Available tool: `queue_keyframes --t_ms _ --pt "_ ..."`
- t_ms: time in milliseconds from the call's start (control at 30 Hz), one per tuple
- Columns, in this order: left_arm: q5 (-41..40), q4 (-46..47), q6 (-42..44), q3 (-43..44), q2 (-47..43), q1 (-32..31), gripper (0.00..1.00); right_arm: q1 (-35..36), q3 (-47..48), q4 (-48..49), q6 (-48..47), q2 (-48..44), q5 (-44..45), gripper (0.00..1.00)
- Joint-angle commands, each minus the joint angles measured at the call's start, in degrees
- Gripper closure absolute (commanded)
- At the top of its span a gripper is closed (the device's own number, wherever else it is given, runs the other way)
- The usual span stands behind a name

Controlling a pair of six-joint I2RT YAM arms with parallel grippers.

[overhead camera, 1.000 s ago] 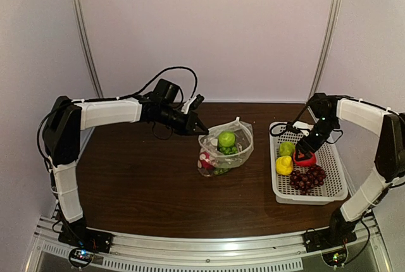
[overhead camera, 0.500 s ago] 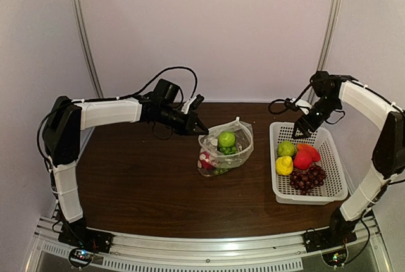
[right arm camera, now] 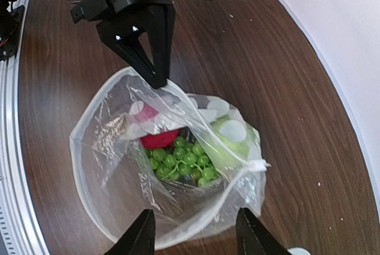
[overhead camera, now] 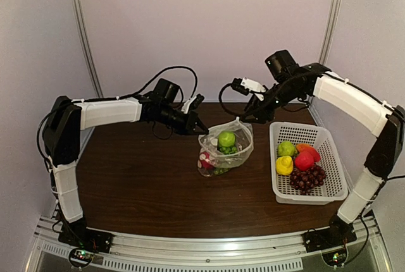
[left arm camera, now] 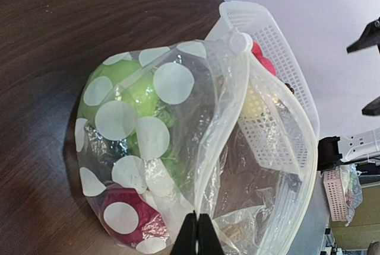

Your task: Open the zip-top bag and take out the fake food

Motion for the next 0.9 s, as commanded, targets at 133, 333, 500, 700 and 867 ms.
queue_keyframes --t_ms 133,333,500,700,867 --pt "-0.99 0.3 0.1 1.2 -1.31 -0.19 1.0 8.49 4.42 1.58 -0.43 12.31 2.96 0.61" --pt "-1.26 0.3 -0.09 1.0 -1.35 -0.19 1.0 11.52 5.13 3.28 -1.07 19.09 10.79 0.69" --pt "-3.95 -0.14 -1.31 0.53 -1.01 -0.19 1.0 11.68 4.23 5.93 0.16 22.04 12.69 0.74" --pt "-4.9 -0.5 -1.71 0.58 -0.44 -0.19 1.0 11.68 1.9 8.81 1.64 24.93 13.1 0.72" --pt "-5.79 -0.5 -2.29 0.32 0.14 -0.19 1.0 11.68 -0.24 12.17 3.39 27.16 16.76 0.63"
